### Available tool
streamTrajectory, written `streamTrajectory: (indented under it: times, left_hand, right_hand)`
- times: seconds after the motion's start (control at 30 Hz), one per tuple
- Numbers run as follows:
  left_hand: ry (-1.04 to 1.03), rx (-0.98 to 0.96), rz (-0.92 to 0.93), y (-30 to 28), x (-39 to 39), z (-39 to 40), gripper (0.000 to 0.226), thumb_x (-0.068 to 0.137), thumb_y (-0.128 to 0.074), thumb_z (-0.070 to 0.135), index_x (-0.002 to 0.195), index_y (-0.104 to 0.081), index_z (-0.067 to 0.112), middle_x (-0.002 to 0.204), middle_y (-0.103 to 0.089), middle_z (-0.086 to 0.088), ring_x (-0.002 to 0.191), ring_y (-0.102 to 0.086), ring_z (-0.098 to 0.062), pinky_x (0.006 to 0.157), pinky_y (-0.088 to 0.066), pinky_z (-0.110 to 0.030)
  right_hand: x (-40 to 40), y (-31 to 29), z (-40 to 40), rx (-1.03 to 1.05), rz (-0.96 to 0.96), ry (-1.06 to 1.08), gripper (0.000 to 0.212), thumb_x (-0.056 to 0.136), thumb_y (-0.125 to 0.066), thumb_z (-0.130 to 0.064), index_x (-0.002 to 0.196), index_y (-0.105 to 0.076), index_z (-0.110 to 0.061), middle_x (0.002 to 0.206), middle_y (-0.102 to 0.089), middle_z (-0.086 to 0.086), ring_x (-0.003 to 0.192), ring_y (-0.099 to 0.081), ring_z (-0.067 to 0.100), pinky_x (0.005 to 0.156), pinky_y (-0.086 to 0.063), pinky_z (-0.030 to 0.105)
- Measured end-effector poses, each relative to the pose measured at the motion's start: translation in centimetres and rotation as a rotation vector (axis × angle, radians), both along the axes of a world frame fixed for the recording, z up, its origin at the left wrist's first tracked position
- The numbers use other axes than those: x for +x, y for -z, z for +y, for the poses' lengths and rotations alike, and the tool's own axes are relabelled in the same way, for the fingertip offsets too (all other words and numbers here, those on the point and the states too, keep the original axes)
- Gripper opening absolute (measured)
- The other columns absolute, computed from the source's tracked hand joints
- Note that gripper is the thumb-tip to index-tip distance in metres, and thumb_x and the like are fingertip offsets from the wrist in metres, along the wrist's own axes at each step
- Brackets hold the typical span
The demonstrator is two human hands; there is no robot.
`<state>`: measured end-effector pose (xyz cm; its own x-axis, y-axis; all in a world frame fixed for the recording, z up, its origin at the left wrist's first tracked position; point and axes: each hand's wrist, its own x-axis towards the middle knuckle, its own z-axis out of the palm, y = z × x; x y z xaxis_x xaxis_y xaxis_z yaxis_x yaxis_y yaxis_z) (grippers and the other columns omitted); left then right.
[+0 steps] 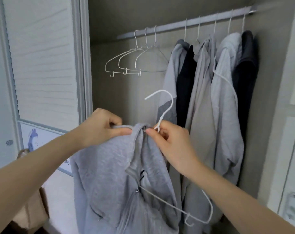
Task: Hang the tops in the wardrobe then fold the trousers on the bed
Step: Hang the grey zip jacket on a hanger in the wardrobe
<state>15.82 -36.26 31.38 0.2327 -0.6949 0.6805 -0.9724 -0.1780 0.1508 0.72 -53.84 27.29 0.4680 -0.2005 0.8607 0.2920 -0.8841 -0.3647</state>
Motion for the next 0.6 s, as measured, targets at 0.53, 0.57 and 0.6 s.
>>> streamTrajectory:
  times: [0.53, 0.57, 0.6]
  left_hand:
    - [-0.209, -0.804, 0.623, 1.0, 4.2, 4.2, 0.067, 0.086, -0.066, 0.050, 0.041, -0.025, 0.023, 0.045, -0.019, 0.011, 0.045, -0.016, -0.008, 0.037, -0.015, -0.017]
    - [-0.211, -0.795, 0.626, 0.9, 4.1, 4.3, 0.068, 0.086, -0.067, 0.049, 0.039, -0.025, 0.023, 0.044, -0.019, 0.012, 0.044, -0.016, -0.008, 0.037, -0.016, -0.017]
    - [-0.216, -0.786, 0.630, 0.8, 4.0, 4.4, 0.069, 0.086, -0.067, 0.050, 0.038, -0.025, 0.023, 0.044, -0.018, 0.012, 0.043, -0.015, -0.008, 0.037, -0.016, -0.017]
  right_hand:
    - [2.2, 7.4, 2.9, 1.327, 0.631, -0.404, 0.025, 0.090, -0.059, -0.031, 0.083, -0.073, -0.010, 0.078, -0.072, 0.011, 0.070, -0.063, 0.027, 0.064, -0.050, 0.031]
    - [2.4, 6.9, 3.4, 1.419, 0.704, -0.528, 0.037, 0.086, -0.059, -0.043, 0.088, -0.077, -0.011, 0.087, -0.074, 0.012, 0.077, -0.066, 0.029, 0.071, -0.053, 0.037]
    - [2.3, 6.5, 3.7, 1.432, 0.712, -0.642, 0.043, 0.082, -0.059, -0.049, 0.091, -0.079, -0.012, 0.095, -0.074, 0.012, 0.084, -0.068, 0.030, 0.078, -0.054, 0.042]
